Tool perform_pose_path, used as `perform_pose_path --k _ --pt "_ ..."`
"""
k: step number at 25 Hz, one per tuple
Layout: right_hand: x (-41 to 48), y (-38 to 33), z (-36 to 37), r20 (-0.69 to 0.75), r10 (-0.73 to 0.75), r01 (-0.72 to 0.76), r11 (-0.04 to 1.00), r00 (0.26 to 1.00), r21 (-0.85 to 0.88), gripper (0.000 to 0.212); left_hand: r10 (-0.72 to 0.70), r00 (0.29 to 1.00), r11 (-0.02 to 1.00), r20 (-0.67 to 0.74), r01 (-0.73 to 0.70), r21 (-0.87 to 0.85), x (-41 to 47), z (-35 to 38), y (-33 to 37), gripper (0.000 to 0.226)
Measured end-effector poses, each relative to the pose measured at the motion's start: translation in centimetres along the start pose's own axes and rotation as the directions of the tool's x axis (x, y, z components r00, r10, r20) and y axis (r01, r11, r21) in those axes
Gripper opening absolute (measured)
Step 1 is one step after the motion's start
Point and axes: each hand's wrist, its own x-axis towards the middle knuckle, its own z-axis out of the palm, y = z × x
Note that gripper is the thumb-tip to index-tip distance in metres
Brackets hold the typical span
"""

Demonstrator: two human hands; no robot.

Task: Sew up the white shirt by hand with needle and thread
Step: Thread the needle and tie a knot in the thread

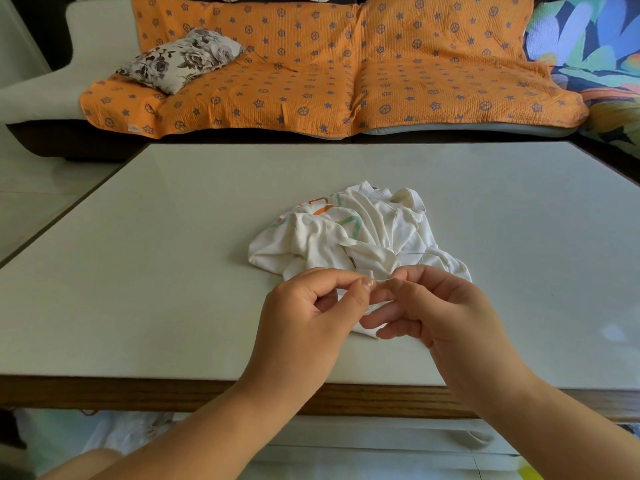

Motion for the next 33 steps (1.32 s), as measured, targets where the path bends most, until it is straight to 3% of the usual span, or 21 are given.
perform_pose_path --k 6,11,13,18,22,29,33 --pt "0.3 0.1 -0.5 0.008 0.044 -0.044 0.995 0.999 0.089 0.011 -0.059 0.998 0.996 -0.004 0.059 -0.074 0.1 0.0 0.4 0.010" --pt "0.4 0.5 -0.8 0.138 0.082 -0.103 0.983 0.987 0.155 0.032 -0.035 0.999 0.998 0.010 0.035 -0.058 0.1 -0.1 0.5 0.006" --pt "0.4 0.5 -0.7 0.164 0.064 -0.092 0.981 0.984 0.170 0.028 -0.027 0.999 0.998 0.023 0.028 -0.048 0.0 -0.1 0.4 0.014" --pt "0.4 0.3 -0.3 0.125 0.049 -0.072 0.981 0.991 0.183 0.031 -0.030 0.999 0.999 0.030 0.031 -0.035 0.0 -0.1 0.2 0.018" --pt "0.5 0.3 -0.3 0.059 0.045 -0.052 0.992 0.997 0.117 0.027 -0.094 0.993 0.993 0.076 0.098 -0.059 0.2 -0.2 0.4 0.009" --pt "1.8 0.2 -0.8 -0.089 -0.023 0.013 0.994 0.996 -0.105 0.019 -0.378 0.902 0.894 0.207 0.414 -0.173 1.1 -0.3 0.6 0.022" --pt "1.9 0.0 -1.0 -0.093 -0.060 0.044 0.986 0.994 -0.160 0.019 -0.410 0.894 0.873 0.182 0.442 -0.204 1.6 -0.8 0.3 0.022"
